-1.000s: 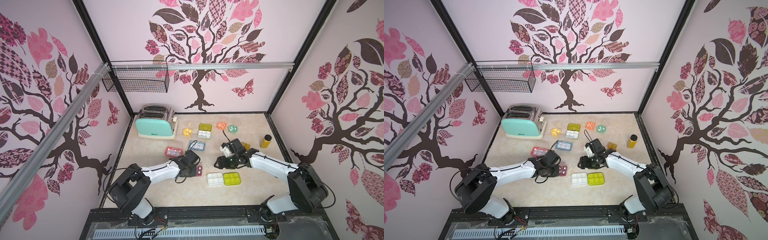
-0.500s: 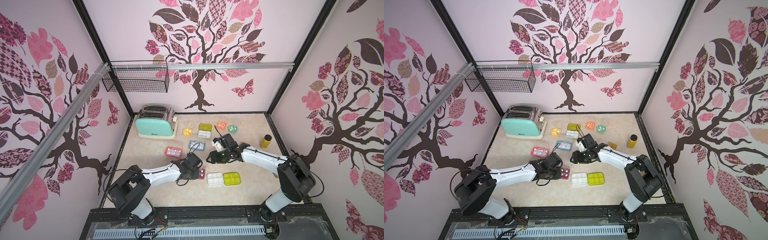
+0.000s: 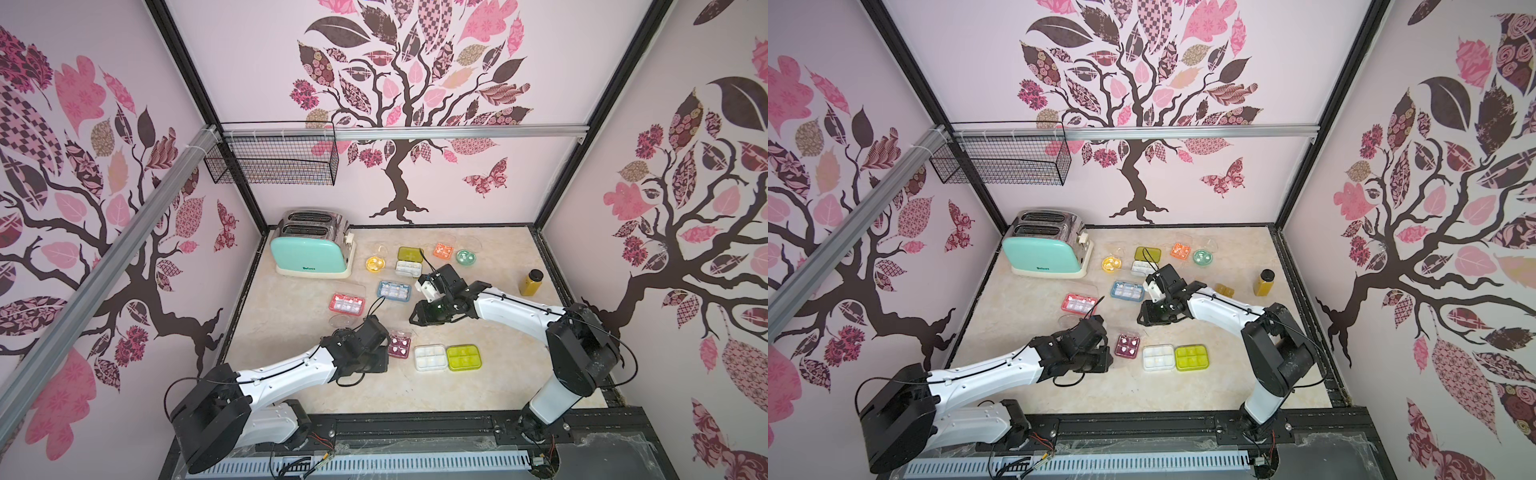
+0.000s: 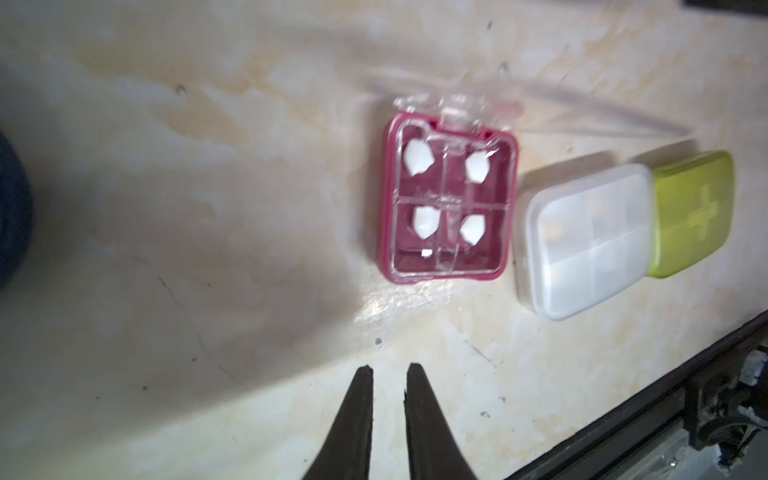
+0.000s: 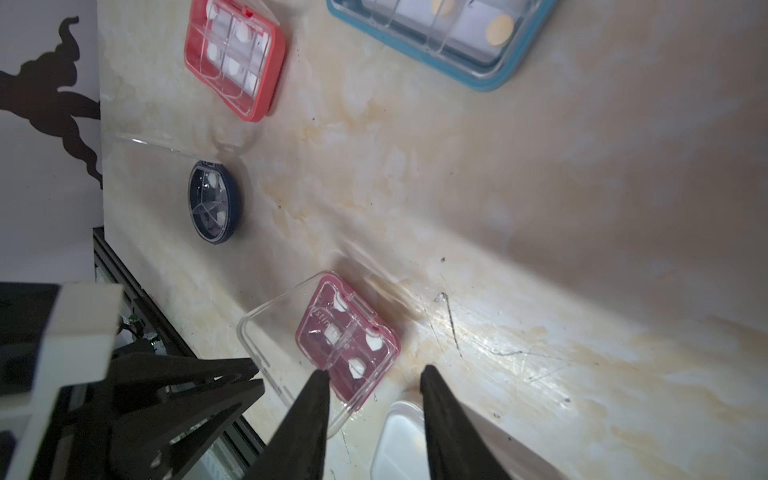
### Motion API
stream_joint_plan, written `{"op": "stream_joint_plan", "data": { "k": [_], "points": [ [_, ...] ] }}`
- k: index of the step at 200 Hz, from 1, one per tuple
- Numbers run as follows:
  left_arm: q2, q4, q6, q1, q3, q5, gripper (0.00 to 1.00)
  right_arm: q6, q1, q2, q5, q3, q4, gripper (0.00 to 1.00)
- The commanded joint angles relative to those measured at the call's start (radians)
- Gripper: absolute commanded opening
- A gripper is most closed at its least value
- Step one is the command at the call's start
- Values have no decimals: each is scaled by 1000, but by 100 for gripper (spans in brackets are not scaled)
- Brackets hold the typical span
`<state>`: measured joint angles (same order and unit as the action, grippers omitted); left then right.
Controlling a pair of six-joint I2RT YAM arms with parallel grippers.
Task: Close pillboxes
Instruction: Close the lid on the pillbox.
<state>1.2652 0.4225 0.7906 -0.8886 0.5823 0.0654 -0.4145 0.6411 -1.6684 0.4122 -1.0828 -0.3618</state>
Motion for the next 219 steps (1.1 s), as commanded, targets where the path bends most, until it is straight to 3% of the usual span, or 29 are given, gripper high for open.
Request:
{"op": "stream_joint_plan", "data": {
  "k": [1,96,219],
  "points": [
    [33,-60,14,-6,-8,65,18,18,28,-6,-19,-36,-52,39],
    [131,-87,22,-5,51,-27,13,51,65,-23,12,-29,-55,41],
    [166,-123,47,-6,78,-35,10,59,78,-44,46,4,-40,40]
  ]
}}
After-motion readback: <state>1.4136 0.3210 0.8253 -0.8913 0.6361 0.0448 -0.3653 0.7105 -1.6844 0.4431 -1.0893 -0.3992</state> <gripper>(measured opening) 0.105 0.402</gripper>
